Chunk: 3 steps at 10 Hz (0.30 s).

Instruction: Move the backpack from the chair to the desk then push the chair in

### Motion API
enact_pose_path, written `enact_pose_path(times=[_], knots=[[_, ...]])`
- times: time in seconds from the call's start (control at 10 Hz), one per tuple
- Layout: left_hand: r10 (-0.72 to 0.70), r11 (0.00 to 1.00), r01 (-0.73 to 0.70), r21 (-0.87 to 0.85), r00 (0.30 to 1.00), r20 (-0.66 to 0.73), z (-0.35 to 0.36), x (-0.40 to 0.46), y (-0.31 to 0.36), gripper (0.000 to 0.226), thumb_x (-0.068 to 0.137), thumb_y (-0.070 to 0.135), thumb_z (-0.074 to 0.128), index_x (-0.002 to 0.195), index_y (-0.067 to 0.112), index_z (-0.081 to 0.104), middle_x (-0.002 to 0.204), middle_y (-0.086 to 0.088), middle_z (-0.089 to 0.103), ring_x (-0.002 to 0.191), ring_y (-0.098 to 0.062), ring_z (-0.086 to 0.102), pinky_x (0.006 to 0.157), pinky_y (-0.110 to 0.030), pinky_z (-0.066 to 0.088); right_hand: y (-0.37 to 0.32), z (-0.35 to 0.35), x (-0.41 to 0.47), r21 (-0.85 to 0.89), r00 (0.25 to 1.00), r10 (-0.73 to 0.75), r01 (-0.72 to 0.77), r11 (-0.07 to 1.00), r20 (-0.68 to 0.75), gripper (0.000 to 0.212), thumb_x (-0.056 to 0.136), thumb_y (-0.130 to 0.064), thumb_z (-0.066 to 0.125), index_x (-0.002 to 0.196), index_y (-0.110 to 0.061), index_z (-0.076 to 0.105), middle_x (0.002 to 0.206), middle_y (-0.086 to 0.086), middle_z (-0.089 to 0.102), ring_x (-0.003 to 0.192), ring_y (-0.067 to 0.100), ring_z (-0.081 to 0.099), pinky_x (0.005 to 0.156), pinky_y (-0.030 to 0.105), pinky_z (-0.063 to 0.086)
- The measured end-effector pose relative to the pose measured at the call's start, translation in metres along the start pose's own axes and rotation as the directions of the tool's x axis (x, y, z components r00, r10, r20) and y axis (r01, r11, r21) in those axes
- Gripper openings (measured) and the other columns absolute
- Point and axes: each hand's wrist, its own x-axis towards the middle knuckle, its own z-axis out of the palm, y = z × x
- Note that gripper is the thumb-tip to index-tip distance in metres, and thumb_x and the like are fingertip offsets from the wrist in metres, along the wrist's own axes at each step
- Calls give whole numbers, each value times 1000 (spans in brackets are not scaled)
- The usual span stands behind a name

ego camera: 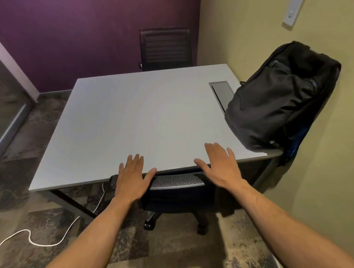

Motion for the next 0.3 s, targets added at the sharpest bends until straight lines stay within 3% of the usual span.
enact_pose_path(times=[0.2, 0.3], knots=[[33, 996, -37, 79, 998, 55, -6, -3, 7, 95, 85, 77, 3, 157, 14, 4, 166, -5, -4, 152, -19, -13, 122, -45, -11, -12, 8, 6, -79, 999, 13, -17, 997, -52, 78, 97, -67, 17, 153, -13, 25, 162, 6, 27, 150, 21, 15, 120, 44, 4], [25, 992, -26, 123, 1000, 5, -10, -5, 10, 95, 85, 77, 0, 157, 14, 2, 166, -5, -7, 151, -20, -17, 121, -46, -14, -12, 9, 4, -87, 998, 36, -40, 995, -46, 80, 96, -67, 14, 155, -13, 20, 164, 6, 20, 152, 21, 9, 120, 44, -1]])
